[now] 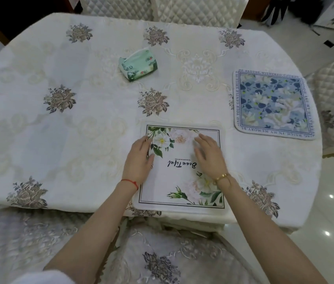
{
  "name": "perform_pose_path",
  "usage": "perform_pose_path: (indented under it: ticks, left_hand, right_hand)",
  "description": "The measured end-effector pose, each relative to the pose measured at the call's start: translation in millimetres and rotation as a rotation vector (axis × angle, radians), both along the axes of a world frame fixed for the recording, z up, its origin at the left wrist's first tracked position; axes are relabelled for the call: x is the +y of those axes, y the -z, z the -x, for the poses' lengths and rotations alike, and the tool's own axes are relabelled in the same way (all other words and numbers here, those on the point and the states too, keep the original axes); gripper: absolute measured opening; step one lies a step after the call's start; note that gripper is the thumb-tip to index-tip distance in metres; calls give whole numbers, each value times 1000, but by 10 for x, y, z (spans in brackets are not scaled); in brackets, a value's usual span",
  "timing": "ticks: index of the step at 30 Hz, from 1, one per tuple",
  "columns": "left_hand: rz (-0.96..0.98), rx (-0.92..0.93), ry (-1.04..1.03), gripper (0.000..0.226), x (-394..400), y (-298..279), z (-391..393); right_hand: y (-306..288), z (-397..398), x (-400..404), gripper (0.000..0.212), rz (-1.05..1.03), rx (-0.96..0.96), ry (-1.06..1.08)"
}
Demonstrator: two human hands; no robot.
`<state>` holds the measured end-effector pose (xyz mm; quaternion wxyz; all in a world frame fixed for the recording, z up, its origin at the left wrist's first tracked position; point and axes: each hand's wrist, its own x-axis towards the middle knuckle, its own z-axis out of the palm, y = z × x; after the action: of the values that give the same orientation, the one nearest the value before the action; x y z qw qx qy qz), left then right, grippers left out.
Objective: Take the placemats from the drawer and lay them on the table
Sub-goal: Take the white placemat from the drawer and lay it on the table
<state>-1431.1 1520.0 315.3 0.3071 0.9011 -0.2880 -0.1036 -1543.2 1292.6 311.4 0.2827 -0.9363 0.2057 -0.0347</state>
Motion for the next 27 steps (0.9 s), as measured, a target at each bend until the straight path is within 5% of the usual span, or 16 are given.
perform_pose_path:
  ticks: [8, 16, 27]
  left_hand:
    - [-142, -52, 328, 53, -738, 111, -399]
    - [-209, -130, 252, 66, -513, 259, -375]
    - [-298, -103, 78, 66, -185, 219, -191]
  right_hand:
    - [144, -585, 73, 52, 158, 105, -236]
    - [170, -256, -231, 73, 199, 163, -190]
    - [81, 211, -362, 66, 185, 183, 22]
